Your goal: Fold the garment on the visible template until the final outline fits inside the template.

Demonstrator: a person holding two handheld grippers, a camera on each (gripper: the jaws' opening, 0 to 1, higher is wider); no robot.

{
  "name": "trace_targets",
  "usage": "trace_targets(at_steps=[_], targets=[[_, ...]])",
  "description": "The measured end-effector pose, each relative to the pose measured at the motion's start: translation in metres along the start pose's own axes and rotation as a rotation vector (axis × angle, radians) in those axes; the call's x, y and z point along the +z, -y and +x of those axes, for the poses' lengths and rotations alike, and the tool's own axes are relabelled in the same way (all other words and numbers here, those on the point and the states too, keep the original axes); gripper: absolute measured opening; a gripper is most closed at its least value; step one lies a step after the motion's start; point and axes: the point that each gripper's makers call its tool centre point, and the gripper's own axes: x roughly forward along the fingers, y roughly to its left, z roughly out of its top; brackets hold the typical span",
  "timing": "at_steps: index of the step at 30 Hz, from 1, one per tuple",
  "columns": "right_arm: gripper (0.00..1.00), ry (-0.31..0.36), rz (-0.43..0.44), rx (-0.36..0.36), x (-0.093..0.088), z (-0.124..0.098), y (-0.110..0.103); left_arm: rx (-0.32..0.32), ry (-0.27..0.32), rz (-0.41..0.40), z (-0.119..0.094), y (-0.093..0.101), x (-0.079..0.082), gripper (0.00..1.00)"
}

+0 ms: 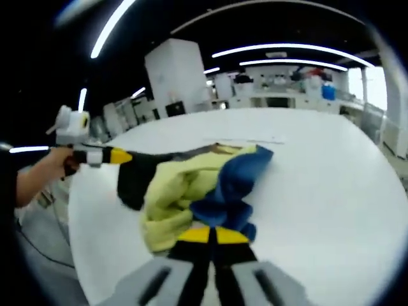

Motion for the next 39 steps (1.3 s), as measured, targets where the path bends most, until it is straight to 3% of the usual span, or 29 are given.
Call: trace_targets(at_steps=[6,13,19,22,28,33,39], targets=[[0.00,0.004,0.010,-0.010,0.001,-0.001,0.004,-0.037,-0.039,-0.021,0.023,0.020,-0.011,0.00],[0.00,0.003,0.019,-0.014,0.002,-0.001,0.008,-0.056,-0.082,-0.031,0.042,0.028,-0.029,0.01],[0.00,0.003,0.024,-0.010,0.002,0.000,0.008,-0.074,-0.107,0.015,0.049,0.037,-0.040,0.05],[0.00,0.008,0.023,-0.011,0.005,-0.001,0.010,-0.093,-0.089,0.046,0.046,0.042,-0.038,0.10],[0.00,0.017,0.016,-0.011,0.010,-0.005,0.011,-0.140,-0.007,0.111,0.025,0.048,-0.018,0.33],[0.00,0.026,0.014,-0.015,0.017,-0.010,0.012,-0.123,0.018,0.114,0.004,0.030,-0.011,0.36],[0.00,0.033,0.029,-0.023,0.025,-0.016,0.016,-0.003,0.034,0.047,-0.013,-0.021,-0.009,0.20]])
